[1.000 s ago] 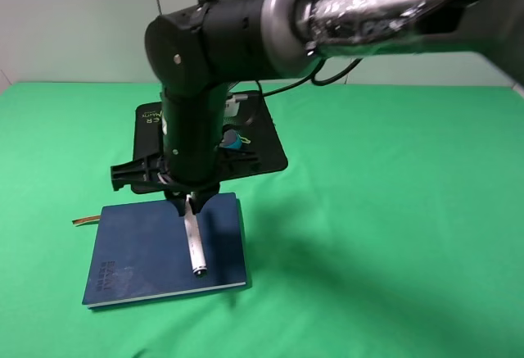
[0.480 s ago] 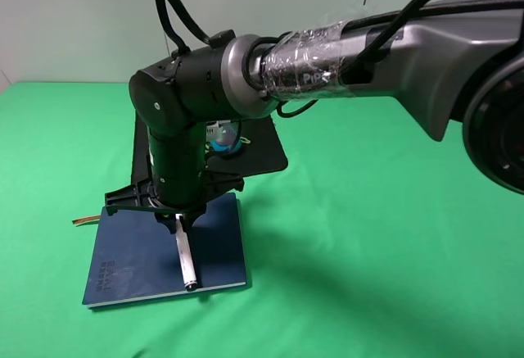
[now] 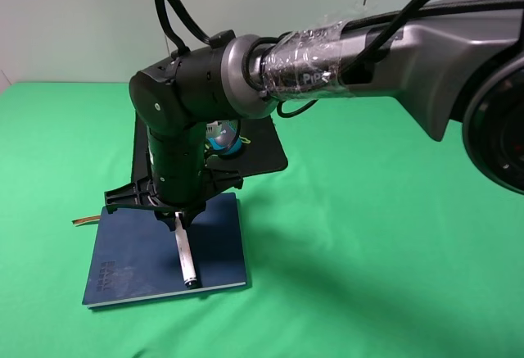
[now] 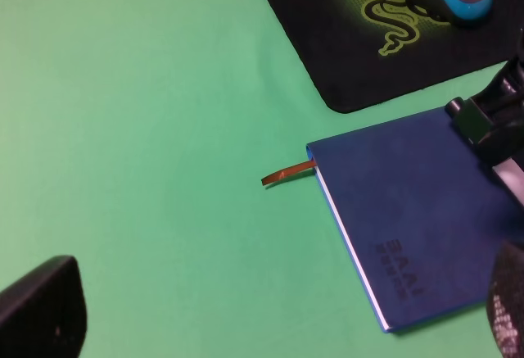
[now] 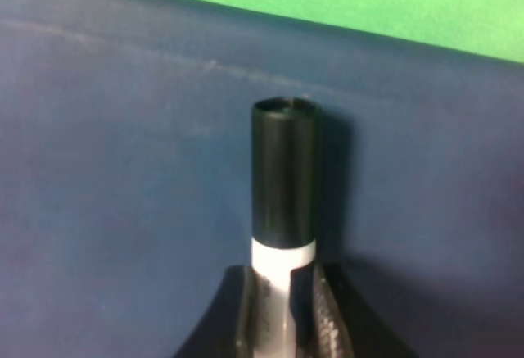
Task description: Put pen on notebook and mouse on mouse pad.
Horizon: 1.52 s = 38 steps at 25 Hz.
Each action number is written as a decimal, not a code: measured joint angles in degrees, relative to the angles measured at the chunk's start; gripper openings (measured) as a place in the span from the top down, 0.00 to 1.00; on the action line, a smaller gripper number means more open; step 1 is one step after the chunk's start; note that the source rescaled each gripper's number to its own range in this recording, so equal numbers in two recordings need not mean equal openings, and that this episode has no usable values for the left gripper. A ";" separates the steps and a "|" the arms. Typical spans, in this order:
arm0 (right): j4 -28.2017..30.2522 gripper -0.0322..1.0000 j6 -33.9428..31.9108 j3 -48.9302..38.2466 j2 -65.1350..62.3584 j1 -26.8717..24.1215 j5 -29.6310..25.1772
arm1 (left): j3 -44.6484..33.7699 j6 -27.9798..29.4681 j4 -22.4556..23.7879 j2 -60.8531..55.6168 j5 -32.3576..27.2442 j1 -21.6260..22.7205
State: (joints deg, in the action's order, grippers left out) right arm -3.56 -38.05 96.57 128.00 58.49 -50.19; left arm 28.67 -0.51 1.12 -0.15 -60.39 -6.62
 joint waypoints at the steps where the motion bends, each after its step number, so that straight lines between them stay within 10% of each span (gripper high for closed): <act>1: 0.00 0.77 0.00 0.00 0.00 0.00 0.00 | 0.00 0.00 0.00 0.00 0.00 0.00; 4: 0.07 0.20 0.67 0.00 0.00 0.00 0.00 | 0.00 0.00 0.00 0.00 0.00 0.00; 7: 0.13 0.05 2.80 0.00 0.00 0.00 0.02 | 0.00 0.00 0.00 0.00 0.00 0.00; 26: 0.13 0.00 3.42 0.05 -0.14 0.00 -0.36 | 0.00 0.00 0.00 0.00 0.00 0.00; 38: 1.38 0.00 6.11 4.98 -4.75 0.00 -9.76 | 0.00 0.00 0.00 0.00 0.00 0.00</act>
State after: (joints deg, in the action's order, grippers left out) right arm -2.17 -31.94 101.55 123.26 58.49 -59.96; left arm 28.67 -0.51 1.12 -0.15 -60.39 -6.62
